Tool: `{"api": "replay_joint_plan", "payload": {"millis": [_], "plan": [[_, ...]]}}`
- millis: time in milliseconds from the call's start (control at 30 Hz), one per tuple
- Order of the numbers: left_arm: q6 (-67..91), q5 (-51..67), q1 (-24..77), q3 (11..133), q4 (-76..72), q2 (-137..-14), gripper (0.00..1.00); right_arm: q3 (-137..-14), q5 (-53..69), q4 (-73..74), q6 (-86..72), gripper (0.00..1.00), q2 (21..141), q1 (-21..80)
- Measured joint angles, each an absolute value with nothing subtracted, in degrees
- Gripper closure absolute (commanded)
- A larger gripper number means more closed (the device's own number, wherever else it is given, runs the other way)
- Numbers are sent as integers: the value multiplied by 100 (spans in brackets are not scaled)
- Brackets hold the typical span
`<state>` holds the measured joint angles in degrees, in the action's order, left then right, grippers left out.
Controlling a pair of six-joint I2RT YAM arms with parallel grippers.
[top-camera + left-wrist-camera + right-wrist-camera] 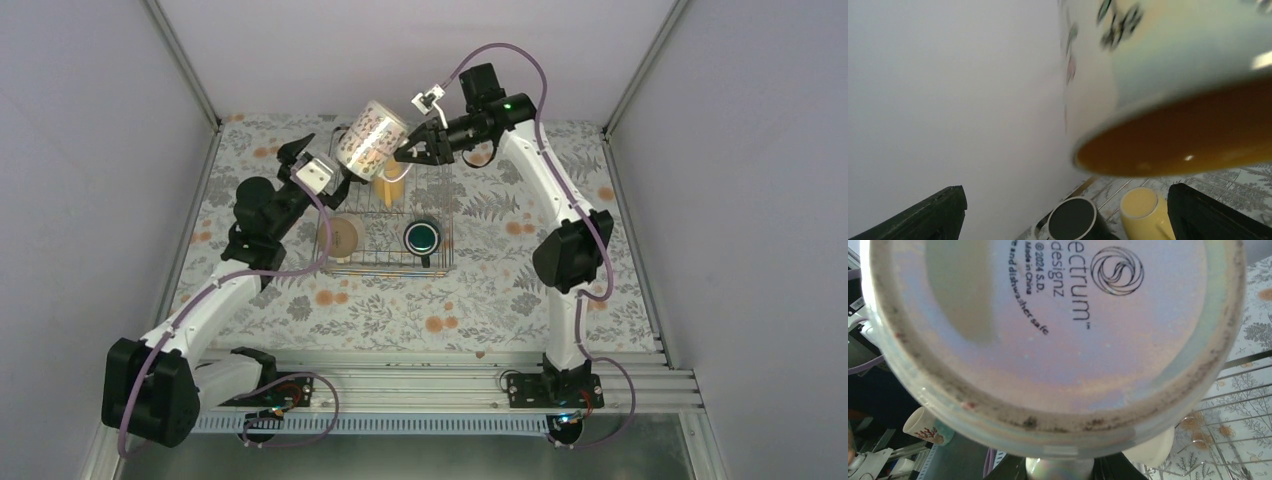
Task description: Unload the cups from the dish rack
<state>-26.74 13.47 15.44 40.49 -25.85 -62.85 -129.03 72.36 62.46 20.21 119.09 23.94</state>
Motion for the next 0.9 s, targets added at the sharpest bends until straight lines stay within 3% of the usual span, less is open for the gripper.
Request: {"api": "replay_joint_plan", "payload": {"millis": [233, 567, 633, 733, 900], "plan": [[-2436, 1518, 1625, 4049, -2943, -6368, 1, -12929, 7231, 6342, 2099, 97, 12245, 2392], [-2169, 1601, 1629, 4182, -3024, -6311, 14, -13026, 7583, 6361, 2016, 97, 12405, 2392], [-2117, 1643, 1629, 4346, -3024, -6418, 21, -12929, 7773, 6139, 1822, 97, 12374, 2390], [-2005, 1747, 1636, 4571, -2987, -6567, 42, -12495, 8077, 5570, 1352, 97, 12210, 2394], [-1916, 1914, 1752, 4895, -2842, -6845, 55, -11719, 8335, 4683, 489, 97, 11819, 2421]]}}
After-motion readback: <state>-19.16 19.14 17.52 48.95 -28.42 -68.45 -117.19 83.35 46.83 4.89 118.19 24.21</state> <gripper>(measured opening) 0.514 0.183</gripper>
